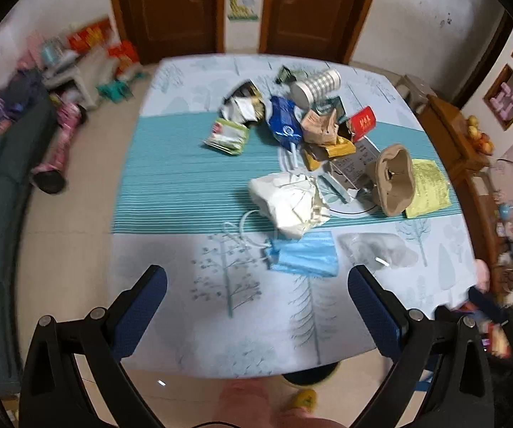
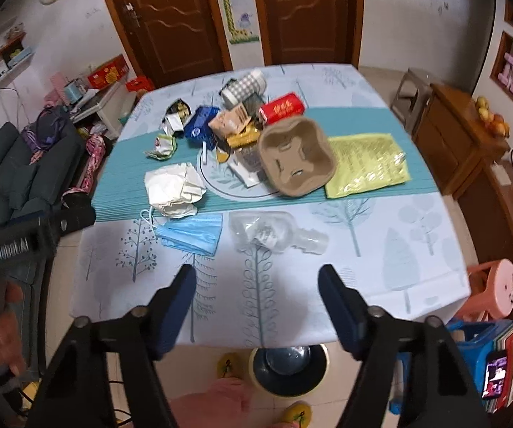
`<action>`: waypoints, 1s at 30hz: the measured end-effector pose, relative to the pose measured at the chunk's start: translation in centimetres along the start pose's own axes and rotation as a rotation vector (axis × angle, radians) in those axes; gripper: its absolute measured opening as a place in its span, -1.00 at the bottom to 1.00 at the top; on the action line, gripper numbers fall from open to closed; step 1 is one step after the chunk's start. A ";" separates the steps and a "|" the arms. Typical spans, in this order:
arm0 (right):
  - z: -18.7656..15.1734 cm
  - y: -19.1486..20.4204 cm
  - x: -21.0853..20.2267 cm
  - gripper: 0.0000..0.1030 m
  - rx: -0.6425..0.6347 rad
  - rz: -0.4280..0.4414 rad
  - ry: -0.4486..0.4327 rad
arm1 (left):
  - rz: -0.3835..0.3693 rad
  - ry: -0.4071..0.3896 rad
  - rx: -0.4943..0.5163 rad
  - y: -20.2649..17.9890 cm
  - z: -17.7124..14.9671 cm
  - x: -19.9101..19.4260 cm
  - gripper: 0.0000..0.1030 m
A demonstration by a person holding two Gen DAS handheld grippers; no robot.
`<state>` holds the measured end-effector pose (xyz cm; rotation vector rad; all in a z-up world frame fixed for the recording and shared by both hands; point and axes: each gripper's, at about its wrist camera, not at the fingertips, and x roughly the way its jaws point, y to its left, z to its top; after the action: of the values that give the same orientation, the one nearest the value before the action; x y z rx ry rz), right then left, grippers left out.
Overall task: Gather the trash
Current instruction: 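Grasp the white tissue with the left gripper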
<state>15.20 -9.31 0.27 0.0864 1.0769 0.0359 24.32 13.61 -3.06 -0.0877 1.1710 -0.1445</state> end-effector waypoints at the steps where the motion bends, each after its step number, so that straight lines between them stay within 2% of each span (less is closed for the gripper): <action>1: 0.0 0.3 0.6 0.26 0.006 -0.001 0.010 | -0.017 0.017 -0.005 0.2 0.4 0.8 0.94; 8: 1.3 1.5 3.9 0.25 0.056 -0.022 0.056 | -0.097 0.108 -0.044 1.6 4.5 6.9 0.92; 10: 1.6 1.8 4.5 0.25 0.068 -0.022 0.064 | -0.119 0.136 -0.049 1.6 5.4 8.5 0.76; 12: 2.0 2.1 5.2 0.25 0.075 -0.018 0.070 | -0.141 0.175 -0.052 1.5 6.1 10.3 0.72; 18: 2.9 3.3 6.7 0.25 0.065 0.012 0.083 | -0.160 0.264 -0.061 0.8 7.1 14.0 0.72; 22: 3.2 4.0 7.5 0.25 0.046 0.037 0.089 | -0.174 0.296 -0.069 0.5 7.1 15.4 0.68; 23: 3.1 4.3 7.8 0.25 0.040 0.046 0.095 | -0.178 0.305 -0.074 0.5 7.0 15.6 0.60; 25: 3.2 4.7 8.2 0.25 0.027 0.057 0.103 | -0.207 0.329 -0.082 0.5 6.9 16.2 0.05; 27: 3.3 5.2 8.5 0.25 0.008 0.070 0.103 | -0.241 0.345 -0.091 0.3 6.8 16.5 -0.14; 28: 3.4 5.4 8.7 0.25 -0.002 0.075 0.103 | -0.237 0.332 -0.094 0.4 6.8 16.4 -0.31; 30: 3.6 5.8 9.1 0.25 -0.025 0.092 0.106 | -0.238 0.308 -0.090 0.9 6.9 15.9 -0.39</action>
<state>22.76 -3.03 -5.53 0.1127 1.1777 0.1378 36.82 11.89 -14.96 -0.2928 1.4726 -0.3241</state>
